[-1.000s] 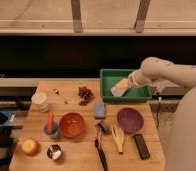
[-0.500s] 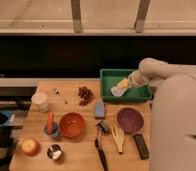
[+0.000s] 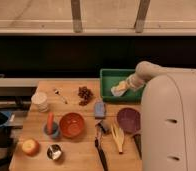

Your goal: Place towel in metal cup

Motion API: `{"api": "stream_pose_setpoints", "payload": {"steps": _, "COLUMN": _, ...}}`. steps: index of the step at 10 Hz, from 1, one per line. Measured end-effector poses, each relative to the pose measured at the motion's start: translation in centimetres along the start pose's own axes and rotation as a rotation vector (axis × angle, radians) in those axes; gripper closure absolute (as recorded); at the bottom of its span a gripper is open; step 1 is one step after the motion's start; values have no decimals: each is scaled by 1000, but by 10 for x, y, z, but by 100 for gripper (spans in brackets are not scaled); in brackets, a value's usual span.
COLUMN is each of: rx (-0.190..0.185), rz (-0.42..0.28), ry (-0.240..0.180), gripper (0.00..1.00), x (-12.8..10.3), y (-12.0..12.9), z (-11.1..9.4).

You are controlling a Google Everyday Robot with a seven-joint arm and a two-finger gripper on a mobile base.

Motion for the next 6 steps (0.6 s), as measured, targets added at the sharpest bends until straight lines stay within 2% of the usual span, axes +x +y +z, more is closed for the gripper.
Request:
{"api": "stream_pose_setpoints", "payload": {"steps": 1, "rx": -16, "rz": 8, "ry": 4, "gripper": 26, "x": 0, "y": 2, "z": 6}}
{"api": "stream_pose_setpoints", "payload": {"steps": 3, "rx": -85, "rz": 39, "ry": 8, "gripper": 26, "x": 1, "y": 1, "z": 19}}
{"api": "stream_pose_setpoints", "payload": {"steps": 5, "rx": -120, "rz": 43, "ry": 17, "gripper": 26, "x": -4, "y": -1, "z": 33}}
{"api": "stream_pose_setpoints", "payload": {"steps": 6, "rx": -125, "rz": 37, "ry": 23, "gripper": 26, "x": -8, "y": -1, "z": 39}}
